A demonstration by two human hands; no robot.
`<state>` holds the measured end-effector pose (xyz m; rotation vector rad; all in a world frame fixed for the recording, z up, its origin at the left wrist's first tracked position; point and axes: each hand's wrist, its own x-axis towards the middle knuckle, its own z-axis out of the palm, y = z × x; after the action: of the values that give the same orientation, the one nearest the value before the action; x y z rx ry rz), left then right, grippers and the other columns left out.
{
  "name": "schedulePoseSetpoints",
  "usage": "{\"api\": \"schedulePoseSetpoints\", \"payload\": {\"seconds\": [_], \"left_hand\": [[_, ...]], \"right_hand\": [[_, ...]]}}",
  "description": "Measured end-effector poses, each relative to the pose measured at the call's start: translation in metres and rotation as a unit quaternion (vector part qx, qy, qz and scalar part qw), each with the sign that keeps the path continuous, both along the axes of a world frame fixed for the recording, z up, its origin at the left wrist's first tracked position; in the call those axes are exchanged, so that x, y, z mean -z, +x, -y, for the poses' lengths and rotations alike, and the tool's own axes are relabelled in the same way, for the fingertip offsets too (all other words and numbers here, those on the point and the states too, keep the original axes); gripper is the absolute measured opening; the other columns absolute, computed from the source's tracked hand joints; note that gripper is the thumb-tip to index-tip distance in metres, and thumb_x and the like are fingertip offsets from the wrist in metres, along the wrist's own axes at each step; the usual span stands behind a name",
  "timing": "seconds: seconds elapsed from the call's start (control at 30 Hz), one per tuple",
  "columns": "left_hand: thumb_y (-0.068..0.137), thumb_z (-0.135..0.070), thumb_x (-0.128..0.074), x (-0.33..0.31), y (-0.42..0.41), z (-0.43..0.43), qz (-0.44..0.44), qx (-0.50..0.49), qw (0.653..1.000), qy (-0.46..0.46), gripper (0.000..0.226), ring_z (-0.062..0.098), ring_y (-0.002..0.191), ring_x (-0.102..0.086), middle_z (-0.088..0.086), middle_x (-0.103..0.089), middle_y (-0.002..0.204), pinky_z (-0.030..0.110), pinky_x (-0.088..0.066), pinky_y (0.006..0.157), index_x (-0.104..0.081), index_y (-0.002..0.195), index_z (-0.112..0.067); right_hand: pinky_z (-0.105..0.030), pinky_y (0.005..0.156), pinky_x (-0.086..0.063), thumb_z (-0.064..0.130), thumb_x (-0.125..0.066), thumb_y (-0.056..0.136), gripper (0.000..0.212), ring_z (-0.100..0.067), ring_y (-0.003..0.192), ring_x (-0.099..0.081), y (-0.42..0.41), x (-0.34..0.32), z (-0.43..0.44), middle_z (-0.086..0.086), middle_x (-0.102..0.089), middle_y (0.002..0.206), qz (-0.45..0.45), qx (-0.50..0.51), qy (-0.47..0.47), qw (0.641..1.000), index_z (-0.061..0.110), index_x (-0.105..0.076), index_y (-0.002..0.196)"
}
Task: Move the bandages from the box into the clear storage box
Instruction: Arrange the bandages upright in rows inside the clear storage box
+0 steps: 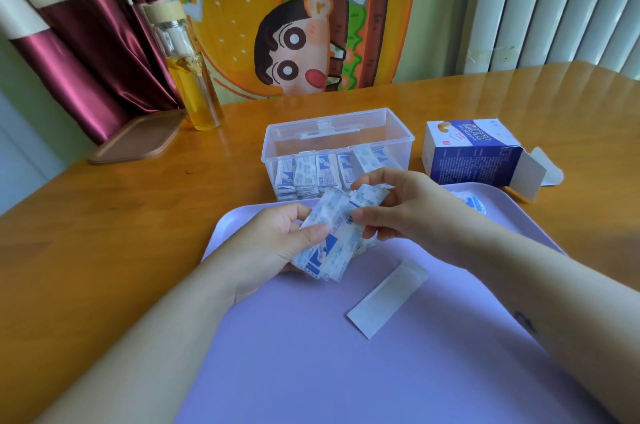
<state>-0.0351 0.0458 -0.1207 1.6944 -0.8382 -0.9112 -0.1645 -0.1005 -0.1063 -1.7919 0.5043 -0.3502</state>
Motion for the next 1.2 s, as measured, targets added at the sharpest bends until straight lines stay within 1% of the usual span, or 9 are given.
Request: {"api": "schedulePoseSetpoints", "payload": {"seconds": [0.2, 0.37, 0.57, 0.8, 0.9, 1.0, 1.07, 1.13, 1.2], "left_hand": [[0.091, -0.016, -0.058, -0.001, 0.002, -0.001, 0.048, -0.032, 0.998, 0.002, 0.015, 0.016, 0.092, -0.07, 0.001, -0.074, 0.098, 0.036, -0.055, 0.087, -0.065, 0.104, -0.013], [0.084, -0.009, -0.066, -0.001, 0.001, -0.001, 0.069, -0.011, 0.998, 0.006, 0.019, 0.013, 0.085, -0.071, 0.0, -0.075, 0.093, 0.02, -0.056, 0.072, -0.066, 0.102, -0.012], [0.088, -0.014, -0.064, -0.006, 0.007, -0.005, 0.077, -0.022, 0.997, 0.021, 0.02, 0.014, 0.09, -0.071, -0.003, -0.075, 0.095, 0.035, -0.056, 0.085, -0.067, 0.106, -0.018], [0.091, -0.021, -0.06, -0.008, 0.012, -0.01, 0.085, -0.095, 0.992, 0.013, 0.012, 0.022, 0.085, -0.072, 0.0, -0.075, 0.091, 0.049, -0.054, 0.086, -0.069, 0.1, -0.02], [0.089, -0.022, -0.062, -0.008, 0.011, -0.009, 0.075, -0.067, 0.995, 0.013, 0.015, 0.019, 0.086, -0.071, -0.002, -0.075, 0.093, 0.043, -0.055, 0.086, -0.069, 0.102, -0.02], [0.085, -0.019, -0.066, -0.008, 0.005, -0.007, 0.082, -0.014, 0.996, 0.013, 0.02, 0.013, 0.088, -0.071, -0.005, -0.075, 0.094, 0.028, -0.056, 0.082, -0.068, 0.105, -0.02], [0.085, -0.016, -0.066, -0.006, 0.001, -0.004, 0.088, 0.017, 0.996, 0.01, 0.02, 0.011, 0.086, -0.071, -0.004, -0.075, 0.094, 0.02, -0.055, 0.074, -0.067, 0.105, -0.018], [0.085, -0.014, -0.066, -0.003, -0.002, -0.001, 0.099, 0.028, 0.995, 0.009, 0.019, 0.011, 0.085, -0.071, -0.004, -0.075, 0.092, 0.019, -0.055, 0.072, -0.066, 0.103, -0.016], [0.084, -0.013, -0.066, -0.001, -0.003, 0.001, 0.106, 0.028, 0.994, 0.003, 0.018, 0.01, 0.084, -0.071, -0.006, -0.075, 0.091, 0.019, -0.055, 0.072, -0.065, 0.102, -0.015]], "right_hand": [[-0.023, 0.06, -0.057, 0.005, -0.072, 0.079, 0.027, -0.015, 0.054, -0.064, 0.0, 0.004, 0.001, -0.006, -0.067, 0.057, -0.003, -0.014, 0.055, 0.998, 0.011, -0.059, 0.102], [-0.026, 0.065, -0.059, 0.008, -0.072, 0.08, 0.027, -0.018, 0.059, -0.066, 0.001, 0.007, 0.001, -0.009, -0.068, 0.061, -0.005, -0.024, 0.057, 0.998, 0.011, -0.06, 0.103], [-0.012, 0.052, -0.045, 0.023, -0.075, 0.078, 0.019, -0.004, 0.052, -0.055, 0.002, 0.007, 0.002, 0.013, -0.062, 0.055, -0.038, -0.013, -0.068, 0.997, 0.028, -0.067, 0.095], [-0.017, 0.064, -0.047, 0.026, -0.068, 0.082, 0.019, -0.006, 0.071, -0.06, 0.001, 0.01, 0.001, 0.007, -0.065, 0.089, -0.081, -0.011, -0.205, 0.975, 0.034, -0.065, 0.1], [-0.005, 0.066, -0.039, 0.031, -0.069, 0.081, 0.032, 0.003, 0.078, -0.053, -0.001, 0.012, 0.0, 0.008, -0.058, 0.105, -0.1, -0.01, -0.24, 0.965, 0.033, -0.062, 0.112], [-0.019, 0.087, -0.037, 0.028, -0.068, 0.08, 0.039, -0.011, 0.107, -0.044, -0.002, 0.009, 0.002, 0.007, -0.052, 0.118, -0.072, 0.017, -0.282, 0.956, 0.034, -0.06, 0.118], [-0.019, 0.081, -0.039, 0.018, -0.064, 0.08, 0.04, -0.005, 0.095, -0.047, -0.002, 0.004, 0.003, 0.011, -0.055, 0.113, -0.057, 0.012, -0.251, 0.966, 0.035, -0.061, 0.116], [-0.015, 0.067, -0.042, 0.012, -0.061, 0.074, 0.041, -0.001, 0.074, -0.051, -0.002, 0.0, 0.004, 0.011, -0.061, 0.099, -0.052, -0.036, -0.135, 0.989, 0.034, -0.063, 0.108], [-0.019, 0.063, -0.043, 0.008, -0.059, 0.071, 0.038, -0.008, 0.073, -0.054, -0.003, -0.002, 0.006, 0.004, -0.061, 0.091, -0.049, -0.073, -0.025, 0.996, 0.028, -0.065, 0.103]]}}
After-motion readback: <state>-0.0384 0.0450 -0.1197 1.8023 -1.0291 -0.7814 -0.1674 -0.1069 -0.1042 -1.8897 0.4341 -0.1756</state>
